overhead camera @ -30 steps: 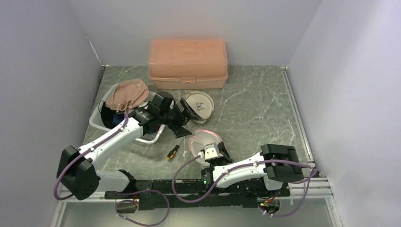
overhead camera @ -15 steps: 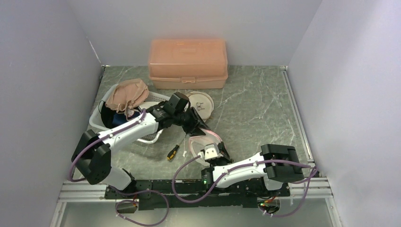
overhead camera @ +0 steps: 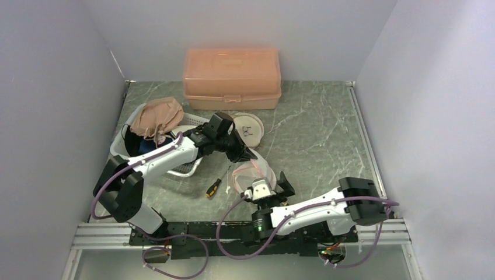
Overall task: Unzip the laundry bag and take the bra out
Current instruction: Close the laundry bag at the center of the board.
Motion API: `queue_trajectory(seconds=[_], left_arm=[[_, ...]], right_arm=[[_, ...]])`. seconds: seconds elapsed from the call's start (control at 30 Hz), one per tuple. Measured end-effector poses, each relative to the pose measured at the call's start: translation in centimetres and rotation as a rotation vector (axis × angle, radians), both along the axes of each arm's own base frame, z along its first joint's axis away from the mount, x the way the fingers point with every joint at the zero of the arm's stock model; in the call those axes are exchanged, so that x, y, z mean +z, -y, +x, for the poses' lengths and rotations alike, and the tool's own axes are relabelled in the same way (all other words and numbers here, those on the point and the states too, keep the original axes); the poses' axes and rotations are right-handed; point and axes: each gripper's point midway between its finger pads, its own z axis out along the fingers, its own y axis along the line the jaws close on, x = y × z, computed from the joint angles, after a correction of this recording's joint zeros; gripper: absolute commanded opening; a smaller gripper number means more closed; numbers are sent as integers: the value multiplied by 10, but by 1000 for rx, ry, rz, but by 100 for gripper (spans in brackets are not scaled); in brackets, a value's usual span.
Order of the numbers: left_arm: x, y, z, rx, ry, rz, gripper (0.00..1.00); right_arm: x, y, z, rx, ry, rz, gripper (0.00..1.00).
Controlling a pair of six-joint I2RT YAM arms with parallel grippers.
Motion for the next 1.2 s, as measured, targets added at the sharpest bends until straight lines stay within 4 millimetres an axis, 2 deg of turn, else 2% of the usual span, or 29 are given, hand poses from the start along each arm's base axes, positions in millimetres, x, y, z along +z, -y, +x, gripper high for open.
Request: queue_trajectory(seconds=[0.23,0.3,0.37,0.43,0.47,0.53,0.63,0.7,0.77,0.83,0.93,0.97,1.1,1.2], left_arm=[[-20,-5,15,13,6,38,3],[-20,-6,17,8,20,42,3],[-19,-4,19,5,38,36,3],[-18,-4,20,-1,52,34,3],[-19,-4,20,-4,58,35,3],[-22,-6,19,-9,68,37,3],[-31,-12,12,-24,77,54,3],[-32,-16,7,-45,99,56,3],[-30,-20,1,-70,133,45,3],[-28,-25,-9,-103,182,22,3],[-27,-31,-24,-162,235,-11,3],[-29,-32,-28,-184,252,-21,3],[-43,-35,-41,-252,277,-40,3],[-56,-39,-50,-279,273,-42,3]], right_arm=[[43,-25,-5,10,-23,49,97],[49,-29,-4,9,-38,7,100],[41,-35,-1,23,-114,11,100],[31,-30,12,60,-233,90,100],[35,-23,23,65,-268,127,100],[66,-16,48,65,-262,247,100],[106,-24,65,133,-250,410,100],[119,-18,79,157,-254,517,100],[119,-3,94,140,-259,594,100],[108,18,109,112,-283,671,100],[74,42,122,68,-353,750,99],[56,48,125,57,-400,778,99],[-4,52,120,52,-586,860,94],[-41,52,110,48,-709,913,89]])
